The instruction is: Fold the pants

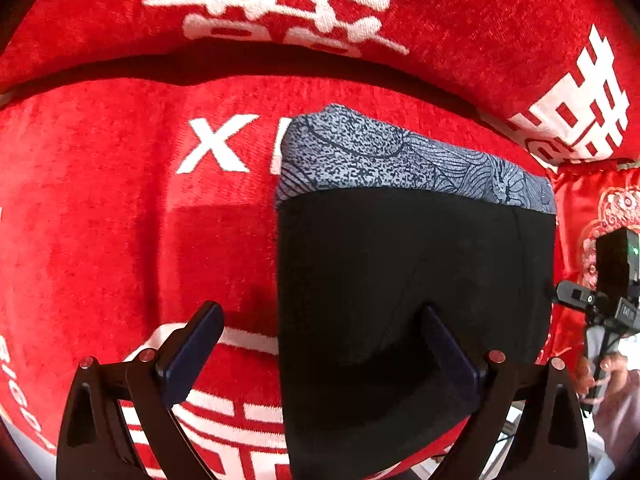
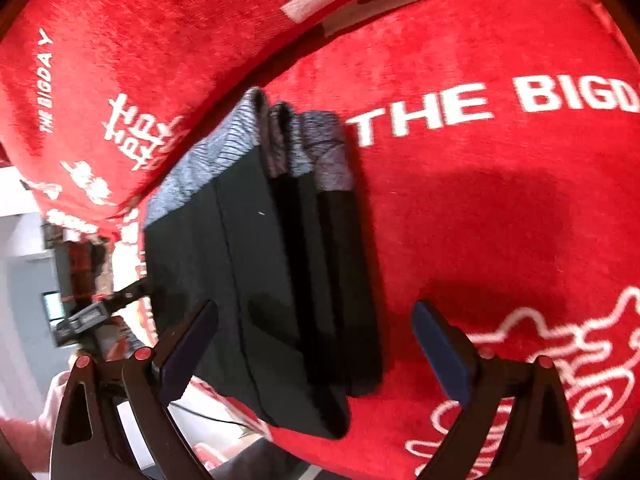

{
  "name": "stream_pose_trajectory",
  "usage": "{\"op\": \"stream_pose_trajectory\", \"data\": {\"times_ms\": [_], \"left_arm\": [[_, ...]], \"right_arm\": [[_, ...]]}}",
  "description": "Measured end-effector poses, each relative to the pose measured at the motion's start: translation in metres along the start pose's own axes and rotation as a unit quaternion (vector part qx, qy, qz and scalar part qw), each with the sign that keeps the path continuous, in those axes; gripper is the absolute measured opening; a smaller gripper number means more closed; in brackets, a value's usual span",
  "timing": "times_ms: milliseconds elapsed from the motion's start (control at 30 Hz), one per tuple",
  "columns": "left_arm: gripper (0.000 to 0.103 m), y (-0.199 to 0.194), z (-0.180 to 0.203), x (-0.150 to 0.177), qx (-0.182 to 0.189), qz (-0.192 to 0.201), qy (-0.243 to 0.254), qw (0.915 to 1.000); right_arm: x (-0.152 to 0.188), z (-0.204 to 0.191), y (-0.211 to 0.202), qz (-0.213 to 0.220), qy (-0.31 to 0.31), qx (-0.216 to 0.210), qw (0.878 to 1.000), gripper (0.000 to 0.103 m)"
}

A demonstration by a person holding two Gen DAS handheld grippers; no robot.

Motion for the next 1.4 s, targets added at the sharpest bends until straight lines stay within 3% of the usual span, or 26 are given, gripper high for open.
{"op": "stream_pose_trajectory", "data": {"times_ms": [133,433,567,700,767,800,833,900,967,1133,1400], "left_arm": [[0.099,0.009,0.005,-0.004,0.027,-0.012,0.009,0.9995],[0.103,0.03,0.009,-0.01,0.057,-0.022,0.013,0.9981],[0.103,0.035,0.001,-0.007,0.095,-0.04,-0.026,0.9943],[0.103,0.033,0.004,-0.007,0.087,-0.032,-0.019,0.9955],[0.096,0.028,0.009,-0.006,0.085,-0.013,-0.01,0.9963],[0.082,0.024,0.016,-0.005,0.092,0.002,-0.002,0.9958],[0.074,0.018,0.019,-0.004,0.096,0.012,0.004,0.9953],[0.066,0.009,0.025,-0.001,0.086,0.031,0.015,0.9957],[0.062,0.001,0.028,0.001,0.081,0.042,0.013,0.9958],[0.058,-0.024,0.037,0.007,0.077,0.06,0.023,0.995],[0.058,-0.064,0.035,0.033,0.066,0.068,0.027,0.9952]], "right_arm": [[-0.01,-0.009,0.017,-0.015,-0.02,-0.057,0.998,0.099],[-0.019,-0.009,0.033,-0.027,-0.048,-0.092,0.994,0.102],[-0.02,-0.007,0.033,-0.025,-0.037,-0.105,0.993,0.103],[-0.019,0.002,0.027,-0.025,-0.018,-0.124,0.992,0.102],[-0.021,0.002,0.028,-0.029,-0.008,-0.118,0.993,0.102],[-0.022,0.001,0.029,-0.03,-0.005,-0.11,0.993,0.102],[-0.022,0.0,0.029,-0.03,-0.006,-0.102,0.994,0.099],[-0.021,0.002,0.029,-0.03,-0.001,-0.078,0.997,0.078],[-0.019,0.008,0.022,-0.019,0.029,-0.099,0.994,0.06],[-0.016,-0.003,0.008,-0.006,0.035,-0.118,0.992,0.053],[0.011,-0.03,-0.009,-0.023,0.035,-0.153,0.987,0.053]]}}
Point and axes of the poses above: each gripper's, at about its wrist camera, not at the fingertips, and y roughly the way its jaws point, z to its right, x to its underside, the point moved 7 cm from there along y, roughly the way its jaws point, and after that the axes turned 6 degrees about -y, right-handed, at the moved point
